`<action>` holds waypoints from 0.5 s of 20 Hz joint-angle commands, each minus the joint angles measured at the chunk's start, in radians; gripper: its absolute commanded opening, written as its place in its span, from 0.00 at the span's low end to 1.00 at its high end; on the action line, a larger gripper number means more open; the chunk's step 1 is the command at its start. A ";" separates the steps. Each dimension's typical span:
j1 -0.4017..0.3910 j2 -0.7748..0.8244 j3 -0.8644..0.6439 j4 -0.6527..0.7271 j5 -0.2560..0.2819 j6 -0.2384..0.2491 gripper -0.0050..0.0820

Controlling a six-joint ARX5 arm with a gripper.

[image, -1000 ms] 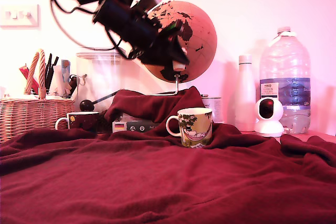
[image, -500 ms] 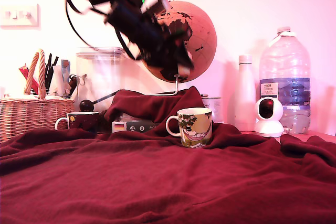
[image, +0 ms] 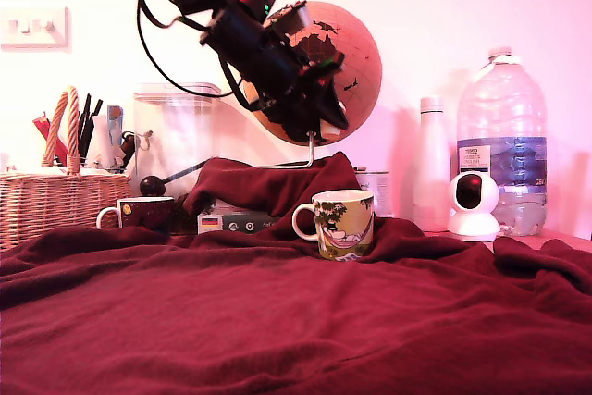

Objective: Pick up the coffee capsules on the table and drop them inside the coffee cup

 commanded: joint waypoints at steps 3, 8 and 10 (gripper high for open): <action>-0.017 0.047 0.004 0.012 -0.007 0.010 0.33; -0.016 0.064 0.007 0.018 -0.014 0.007 0.33; -0.016 0.086 0.014 0.010 -0.014 0.005 0.33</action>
